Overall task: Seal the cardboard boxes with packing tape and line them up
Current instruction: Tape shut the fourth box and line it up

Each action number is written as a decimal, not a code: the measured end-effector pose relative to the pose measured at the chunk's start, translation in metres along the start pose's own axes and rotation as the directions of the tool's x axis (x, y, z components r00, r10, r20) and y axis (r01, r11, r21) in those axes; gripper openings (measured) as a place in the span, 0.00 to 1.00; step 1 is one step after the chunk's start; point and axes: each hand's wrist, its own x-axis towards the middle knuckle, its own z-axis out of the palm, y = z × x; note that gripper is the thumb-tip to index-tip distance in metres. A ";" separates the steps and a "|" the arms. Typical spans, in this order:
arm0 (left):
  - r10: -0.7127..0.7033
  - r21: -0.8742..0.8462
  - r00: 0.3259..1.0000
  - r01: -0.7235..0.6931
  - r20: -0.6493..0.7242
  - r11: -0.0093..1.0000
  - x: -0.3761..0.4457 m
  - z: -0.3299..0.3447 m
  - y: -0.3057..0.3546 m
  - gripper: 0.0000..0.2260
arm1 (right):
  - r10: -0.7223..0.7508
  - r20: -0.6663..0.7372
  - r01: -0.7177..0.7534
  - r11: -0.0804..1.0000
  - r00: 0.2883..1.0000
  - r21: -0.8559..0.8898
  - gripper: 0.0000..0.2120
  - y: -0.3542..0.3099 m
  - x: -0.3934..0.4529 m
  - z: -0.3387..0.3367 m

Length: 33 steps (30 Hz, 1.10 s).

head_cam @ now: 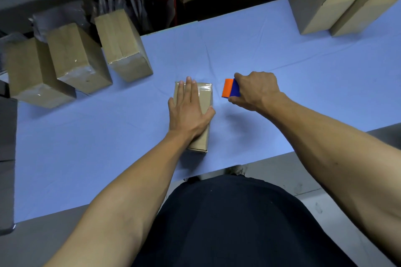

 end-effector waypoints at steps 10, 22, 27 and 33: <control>0.002 -0.154 0.999 -0.009 -0.046 0.988 -0.002 -0.004 -0.011 0.34 | 0.120 0.098 -0.142 0.955 0.988 0.261 0.31 -0.016 0.014 0.034; -0.320 -0.700 0.936 0.130 -0.148 0.702 -0.005 -0.018 -0.015 0.28 | 0.073 0.081 -0.105 0.853 0.994 0.512 0.12 -0.044 0.029 0.054; -0.502 -0.822 0.865 0.297 0.015 0.486 0.010 -0.018 -0.023 0.24 | 0.381 0.045 -0.286 0.605 0.923 0.743 0.11 -0.044 0.027 0.042; -0.518 -0.797 0.855 0.334 0.031 0.503 0.024 -0.028 -0.023 0.06 | 0.348 0.151 -0.254 0.274 0.925 0.928 0.16 -0.064 0.016 0.027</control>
